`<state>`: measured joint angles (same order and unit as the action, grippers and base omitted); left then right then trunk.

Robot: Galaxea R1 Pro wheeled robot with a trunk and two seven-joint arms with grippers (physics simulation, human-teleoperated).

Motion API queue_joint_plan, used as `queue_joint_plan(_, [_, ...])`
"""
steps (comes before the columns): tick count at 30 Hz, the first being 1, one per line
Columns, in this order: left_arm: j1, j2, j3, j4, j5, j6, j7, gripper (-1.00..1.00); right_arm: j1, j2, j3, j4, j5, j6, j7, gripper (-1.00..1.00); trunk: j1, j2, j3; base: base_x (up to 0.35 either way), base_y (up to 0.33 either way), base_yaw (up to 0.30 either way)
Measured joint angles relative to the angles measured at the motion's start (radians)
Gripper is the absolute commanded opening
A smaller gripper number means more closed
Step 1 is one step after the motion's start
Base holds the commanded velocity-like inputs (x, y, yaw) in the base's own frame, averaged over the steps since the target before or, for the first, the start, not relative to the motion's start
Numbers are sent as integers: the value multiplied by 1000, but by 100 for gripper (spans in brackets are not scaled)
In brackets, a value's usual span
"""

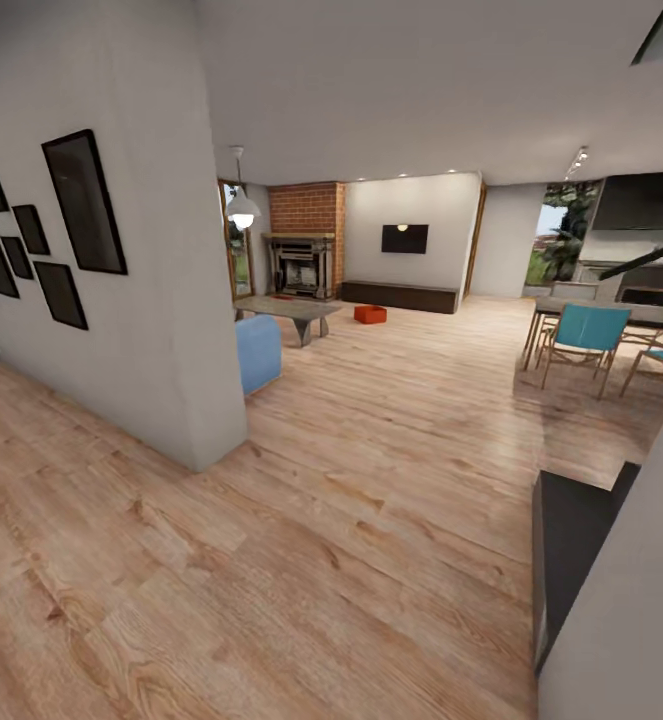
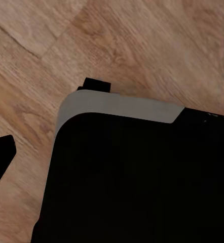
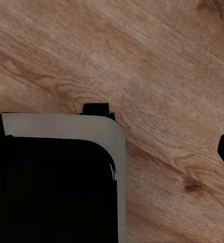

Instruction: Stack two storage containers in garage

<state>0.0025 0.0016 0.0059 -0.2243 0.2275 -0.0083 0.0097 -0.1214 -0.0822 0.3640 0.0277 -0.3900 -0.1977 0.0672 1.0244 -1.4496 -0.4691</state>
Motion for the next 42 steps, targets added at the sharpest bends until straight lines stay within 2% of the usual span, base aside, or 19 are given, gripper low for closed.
queue_joint_plan(18, [0,0,0,0,0,0,0,100,0,-1,2,0,0,2,0,100,0,0,0,319,175,-274])
queue_joint_plan(31, [0,4,0,3,1,0,0,100,0,-3,3,0,0,2,0,100,0,0,0,316,169,-29])
queue_joint_plan(42, [0,7,0,5,2,1,0,100,0,-4,3,0,1,3,1,100,0,0,0,320,71,0])
